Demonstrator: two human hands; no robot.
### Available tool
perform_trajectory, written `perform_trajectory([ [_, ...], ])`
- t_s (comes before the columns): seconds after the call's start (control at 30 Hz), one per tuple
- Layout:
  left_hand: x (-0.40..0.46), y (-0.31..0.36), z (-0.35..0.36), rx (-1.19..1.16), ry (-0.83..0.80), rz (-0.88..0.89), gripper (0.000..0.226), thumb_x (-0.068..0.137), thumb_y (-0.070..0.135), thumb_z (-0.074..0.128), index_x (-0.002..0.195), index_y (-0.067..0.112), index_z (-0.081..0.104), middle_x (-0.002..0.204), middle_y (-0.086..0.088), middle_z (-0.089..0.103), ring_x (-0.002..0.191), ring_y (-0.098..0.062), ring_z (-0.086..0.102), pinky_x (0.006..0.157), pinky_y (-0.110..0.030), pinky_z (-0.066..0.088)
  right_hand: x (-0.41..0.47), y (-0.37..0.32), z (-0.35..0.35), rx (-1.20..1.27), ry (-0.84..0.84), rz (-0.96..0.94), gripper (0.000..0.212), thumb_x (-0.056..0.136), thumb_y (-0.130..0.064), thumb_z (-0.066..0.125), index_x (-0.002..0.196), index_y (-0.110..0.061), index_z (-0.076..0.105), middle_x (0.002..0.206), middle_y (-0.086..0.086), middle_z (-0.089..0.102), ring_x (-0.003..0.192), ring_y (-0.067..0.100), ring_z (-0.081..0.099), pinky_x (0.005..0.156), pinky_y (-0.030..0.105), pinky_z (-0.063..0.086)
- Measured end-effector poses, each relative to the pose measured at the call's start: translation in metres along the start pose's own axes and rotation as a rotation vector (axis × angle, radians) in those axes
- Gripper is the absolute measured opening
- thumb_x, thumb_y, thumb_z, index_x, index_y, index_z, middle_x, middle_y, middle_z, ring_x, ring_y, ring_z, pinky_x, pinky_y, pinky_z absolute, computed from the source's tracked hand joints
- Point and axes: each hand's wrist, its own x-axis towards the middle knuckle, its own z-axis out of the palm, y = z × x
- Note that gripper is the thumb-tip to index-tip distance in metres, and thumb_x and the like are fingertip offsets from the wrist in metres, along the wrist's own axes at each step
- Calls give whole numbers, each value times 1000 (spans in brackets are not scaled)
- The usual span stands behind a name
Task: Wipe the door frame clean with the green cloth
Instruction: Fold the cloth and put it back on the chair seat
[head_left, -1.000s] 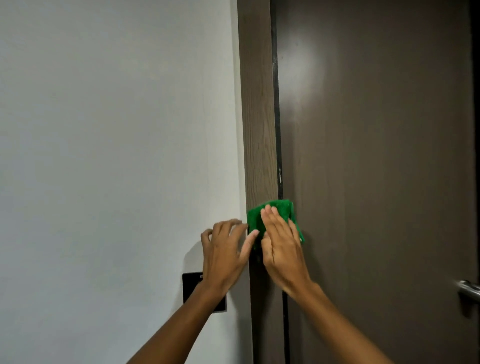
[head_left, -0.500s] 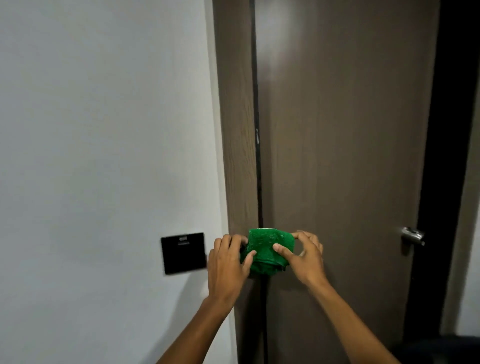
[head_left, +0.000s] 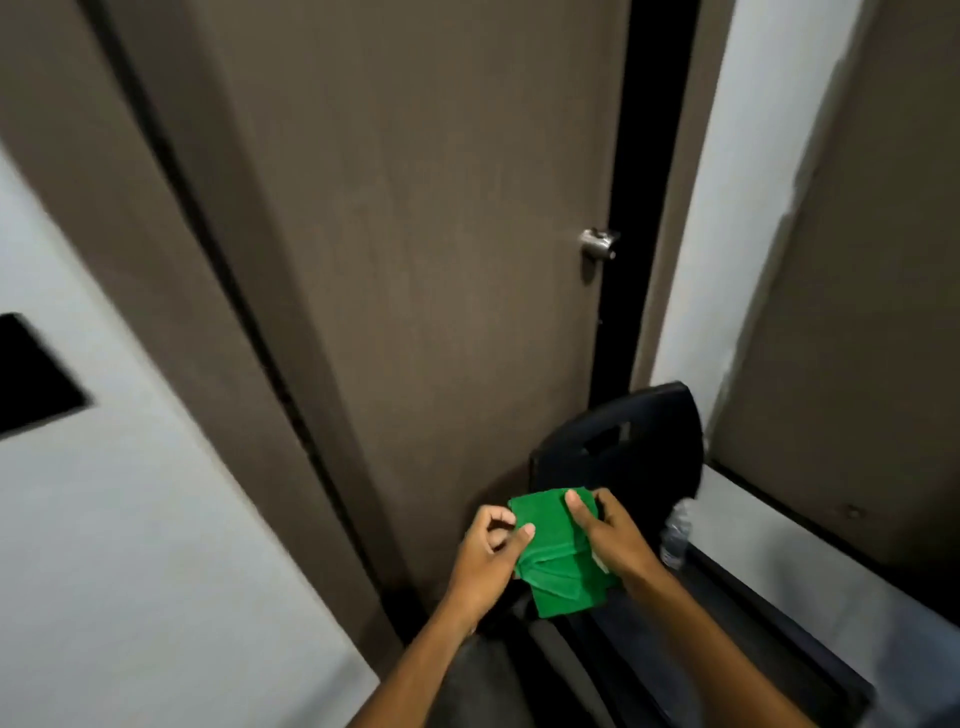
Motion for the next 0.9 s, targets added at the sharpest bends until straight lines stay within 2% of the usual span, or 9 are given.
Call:
perform_trajectory([
  [0.07, 6, -23, 32, -49, -20, -148, 12, 92, 16, 64, 95, 15, 52, 94, -25, 71, 81, -29, 69, 71, -42, 58, 1, 38, -25, 33, 15, 123, 13, 89, -15, 66, 80, -14, 56, 81, 6, 66, 73, 17, 64, 70, 32, 53],
  [0.13, 15, -53, 71, -12, -4, -248, 13, 91, 16, 65, 97, 13, 53, 95, -24, 69, 85, -35, 68, 71, -44, 58, 2, 78, -53, 19, 54, 237, 14, 87, -3, 64, 91, -14, 57, 84, 6, 67, 67, 10, 66, 59, 20, 53],
  [0.23, 20, -95, 115, 66, -26, -322, 19, 90, 8, 65, 87, 12, 46, 81, -20, 57, 76, -27, 57, 66, -42, 48, -10, 125, -81, -103, 90, 347, 43, 85, -2, 63, 114, -27, 44, 81, 6, 66, 66, 15, 63, 56, 24, 50],
  [0.3, 22, -128, 144, 117, -98, -358, 24, 91, 5, 63, 80, 15, 44, 76, -12, 50, 73, -21, 50, 64, -40, 43, -16, 157, -94, -239, 101, 363, 43, 85, -5, 62, 115, -29, 43, 74, 4, 63, 61, 15, 58, 54, 27, 45],
  [0.37, 22, -165, 174, 160, -186, -410, 18, 90, 3, 62, 84, 16, 51, 81, -8, 56, 78, -20, 52, 72, -44, 47, -21, 194, -106, -354, 115, 397, 33, 86, -6, 59, 113, -23, 49, 85, 5, 64, 72, 19, 58, 63, 28, 41],
  [0.47, 13, -215, 215, 269, -323, -486, 22, 91, 7, 61, 112, 10, 62, 119, -10, 65, 113, -19, 56, 100, -39, 47, -31, 249, -121, -340, 191, 500, 26, 88, 2, 55, 108, -13, 59, 98, 11, 67, 90, 29, 64, 80, 30, 45],
  [0.67, 11, -262, 290, 523, -676, -499, 57, 92, 12, 53, 146, 18, 38, 153, -10, 41, 139, -23, 40, 115, -30, 32, -40, 318, -155, -335, 389, 683, 32, 90, -3, 51, 120, -9, 62, 122, 20, 63, 111, 35, 58, 96, 36, 42],
  [0.8, 11, -277, 308, 945, -950, -309, 66, 93, 26, 49, 152, 26, 20, 165, -8, -1, 151, -32, 6, 122, -47, 15, -42, 339, -169, -509, 187, 757, 54, 88, -9, 54, 142, -9, 42, 149, 22, 27, 135, 40, 36, 115, 42, 29],
  [0.9, 8, -268, 290, 1138, -986, -194, 68, 91, 27, 50, 151, 31, 18, 165, -10, -7, 151, -30, -8, 121, -55, 8, -44, 337, -168, -837, 79, 707, 52, 90, -25, 53, 140, -14, 43, 159, 17, 10, 144, 34, 23, 118, 43, 22],
])
